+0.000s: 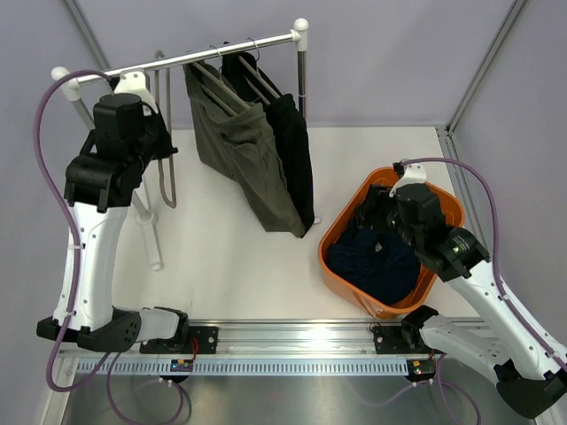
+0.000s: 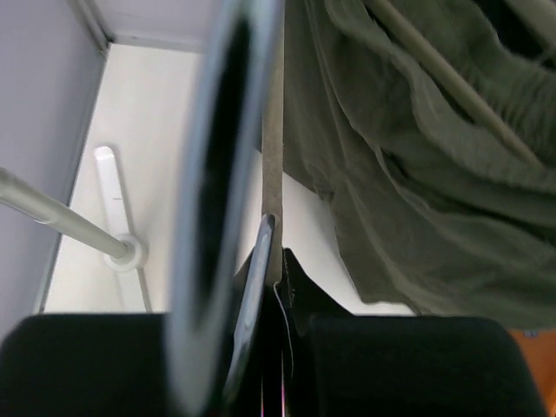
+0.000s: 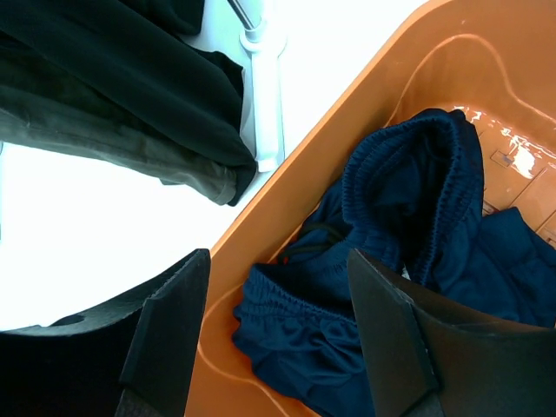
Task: Remove the shorts from the hanger
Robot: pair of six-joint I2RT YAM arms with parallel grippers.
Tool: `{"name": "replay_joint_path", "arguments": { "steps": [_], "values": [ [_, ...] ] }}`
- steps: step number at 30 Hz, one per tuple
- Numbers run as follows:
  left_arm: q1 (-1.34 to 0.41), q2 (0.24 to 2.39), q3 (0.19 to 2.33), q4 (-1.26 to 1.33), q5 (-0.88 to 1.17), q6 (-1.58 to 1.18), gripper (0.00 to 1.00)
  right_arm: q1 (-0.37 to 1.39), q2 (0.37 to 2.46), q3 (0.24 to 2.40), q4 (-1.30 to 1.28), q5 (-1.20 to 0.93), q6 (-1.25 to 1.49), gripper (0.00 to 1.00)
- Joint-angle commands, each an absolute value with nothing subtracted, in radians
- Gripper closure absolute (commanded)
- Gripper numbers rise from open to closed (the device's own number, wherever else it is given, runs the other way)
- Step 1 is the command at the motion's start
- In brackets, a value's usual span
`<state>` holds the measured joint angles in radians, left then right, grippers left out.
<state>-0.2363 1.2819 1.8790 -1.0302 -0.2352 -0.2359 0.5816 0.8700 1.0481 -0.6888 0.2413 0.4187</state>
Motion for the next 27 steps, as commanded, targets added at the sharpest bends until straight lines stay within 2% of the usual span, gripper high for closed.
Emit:
{"name": "replay_joint_path", "arguments": {
  "steps": [1,11,27],
  "values": [
    [-0.212,1.324,1.994,-0.991,-0.322,-0.230,1.00,0.578,0.864,1.101,-0.699,0.206,0.396,0.27],
    [-0.114,1.511,2.190,-0.956,-0.247,-0.242,1.00,0.577,0.894,1.170,-0.735,0.186,0.373,0.27],
    [-0.078,1.640,2.267,-0.847,-0.298,-0.209,1.00,0.578,0.940,1.186,-0.735,0.193,0.359,0.28]
  ]
}}
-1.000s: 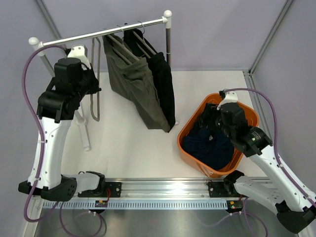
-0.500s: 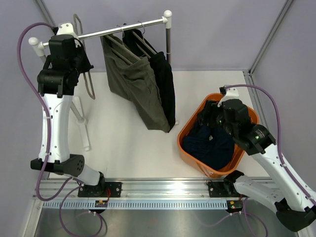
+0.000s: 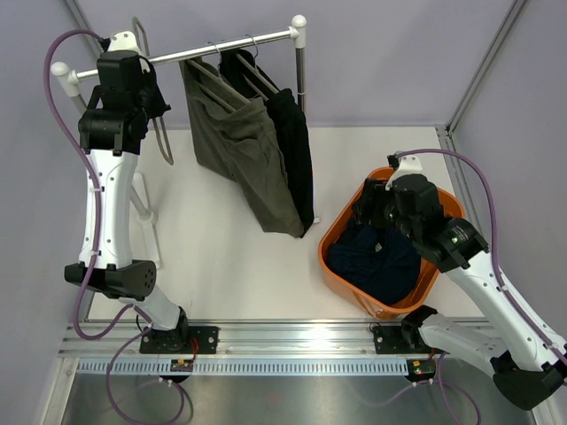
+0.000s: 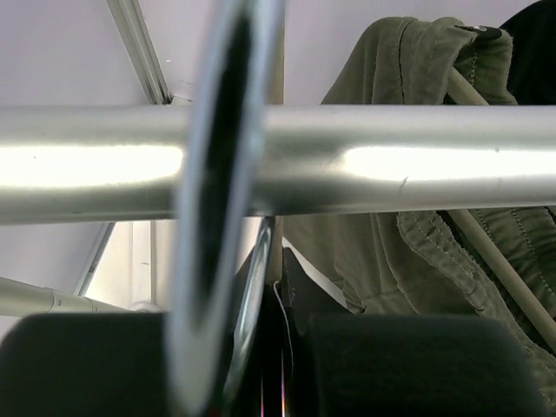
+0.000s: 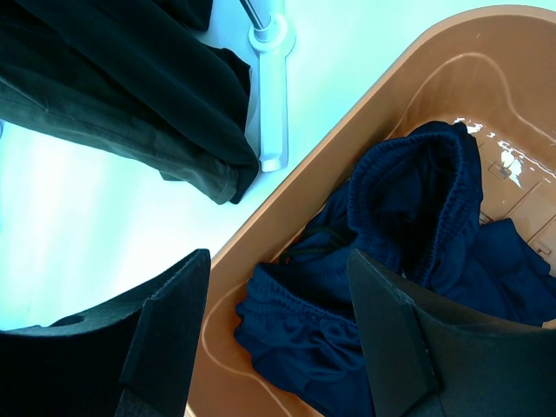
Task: Remove the shorts from the hanger
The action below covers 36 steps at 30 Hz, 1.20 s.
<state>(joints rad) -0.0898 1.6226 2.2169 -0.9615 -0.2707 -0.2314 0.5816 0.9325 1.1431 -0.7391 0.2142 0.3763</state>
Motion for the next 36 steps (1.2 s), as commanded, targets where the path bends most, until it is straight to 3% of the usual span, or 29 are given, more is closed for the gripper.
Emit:
{"name": "replay_joint_path", "arguments": {
  "steps": [1,21,36],
  "values": [
    [-0.077,1.644,2.267,-0.847,-0.295,-0.206,1.00,0.578,0.943,1.186,-0.733,0.193,0.359,0.28],
    [-0.057,1.594,2.083,-0.831,-0.259,-0.213,1.00,0.578,0.963,1.173,-0.724,0.173,0.371,0.29],
    [-0.057,1.525,2.062,-0.825,-0.259,-0.212,0.81,0.578,0.946,1.151,-0.719,0.166,0.371,0.29]
  ]
}}
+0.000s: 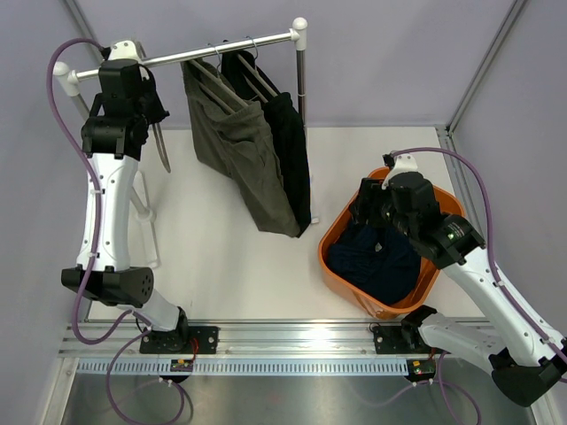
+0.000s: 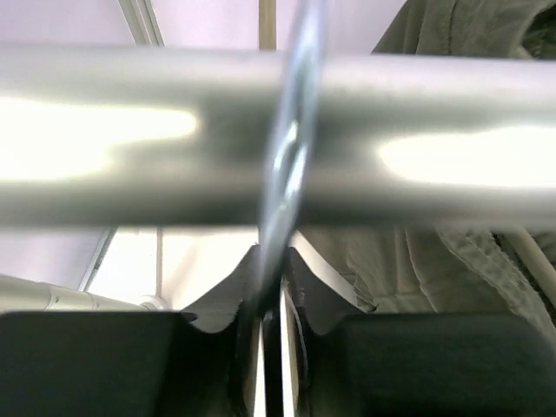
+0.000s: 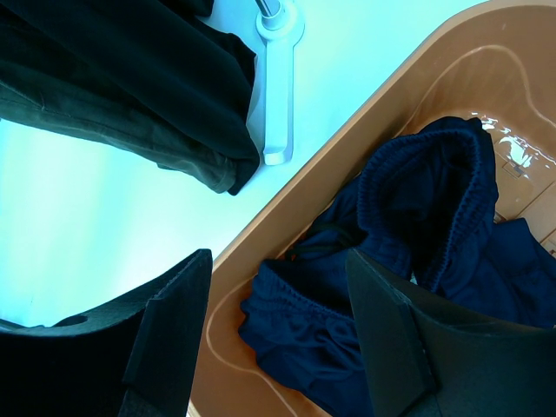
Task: Remove the shorts from the hanger
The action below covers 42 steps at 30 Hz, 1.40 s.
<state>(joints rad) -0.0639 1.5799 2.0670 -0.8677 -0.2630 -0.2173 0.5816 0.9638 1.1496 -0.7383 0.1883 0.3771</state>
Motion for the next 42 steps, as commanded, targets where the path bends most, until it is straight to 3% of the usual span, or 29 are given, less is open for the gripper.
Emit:
{"name": "replay_joint_path", "arguments": {
  "steps": [1,12,21,27,33,42],
  "values": [
    [-0.057,1.522,2.060,-0.825,-0.262,-0.210,0.78,0.578,0.946,1.149,-0.718,0.166,0.373,0.29],
    [-0.057,1.490,2.045,-0.830,-0.272,-0.213,0.72,0.578,0.933,1.138,-0.719,0.161,0.379,0.29],
    [-0.057,1.418,1.973,-0.808,-0.278,-0.218,0.59,0.578,0.920,1.134,-0.724,0.160,0.379,0.29],
    [-0.110,1.335,1.988,-0.802,-0.319,-0.173,0.42,0.578,0.913,1.127,-0.730,0.163,0.379,0.28],
    [-0.182,1.238,1.993,-0.756,-0.342,-0.163,0.39,0.580,0.908,1.118,-0.730,0.166,0.383,0.28],
    [-0.507,1.298,2.009,-0.606,-0.416,-0.166,0.36,0.580,0.902,1.129,-0.752,0.172,0.391,0.28]
  ]
}}
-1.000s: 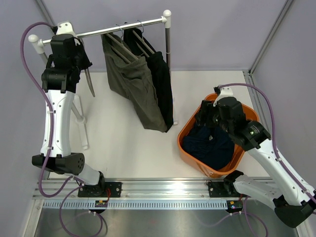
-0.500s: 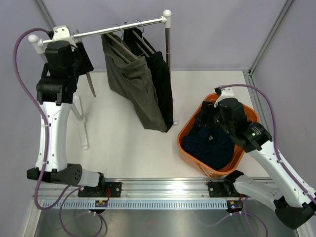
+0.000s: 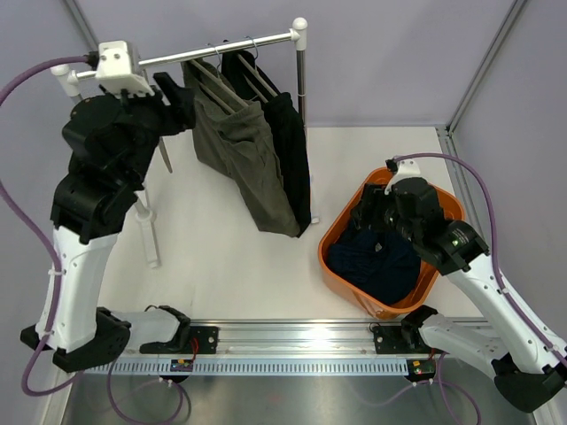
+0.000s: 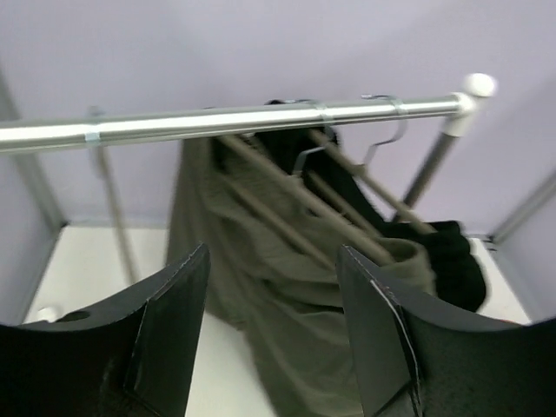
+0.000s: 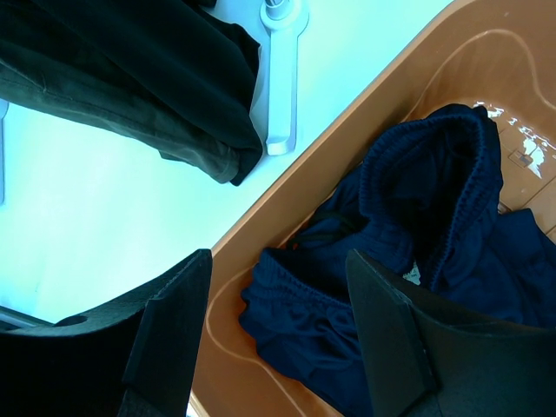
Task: Remove the shorts from the hanger
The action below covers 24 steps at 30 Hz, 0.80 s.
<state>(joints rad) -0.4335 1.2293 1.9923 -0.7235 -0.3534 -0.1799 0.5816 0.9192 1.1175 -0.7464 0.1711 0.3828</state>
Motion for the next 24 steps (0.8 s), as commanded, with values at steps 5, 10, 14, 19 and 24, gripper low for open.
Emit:
{"name": "replay_joint_path", "arguments": {
  "steps": [5,10,14,19,24],
  "values": [
    [-0.587,1.408,2.023,-0.509,-0.524,-0.175,0.32,0.580,0.882,1.132,-0.779,0.192,0.388,0.29],
    [-0.594,1.546,2.080,-0.454,-0.590,-0.218,0.32,0.580,0.865,1.140,-0.814,0.210,0.380,0.28],
    [-0.595,1.581,2.051,-0.352,-0.713,-0.215,0.31,0.578,0.842,1.146,-0.848,0.229,0.368,0.28],
    [-0.594,1.641,2.101,-0.347,-0.796,-0.196,0.31,0.580,0.830,1.147,-0.873,0.248,0.354,0.27],
    [-0.578,1.733,2.195,-0.431,-0.776,-0.228,0.32,0.578,0.825,1.146,-0.880,0.253,0.348,0.27]
  ]
}}
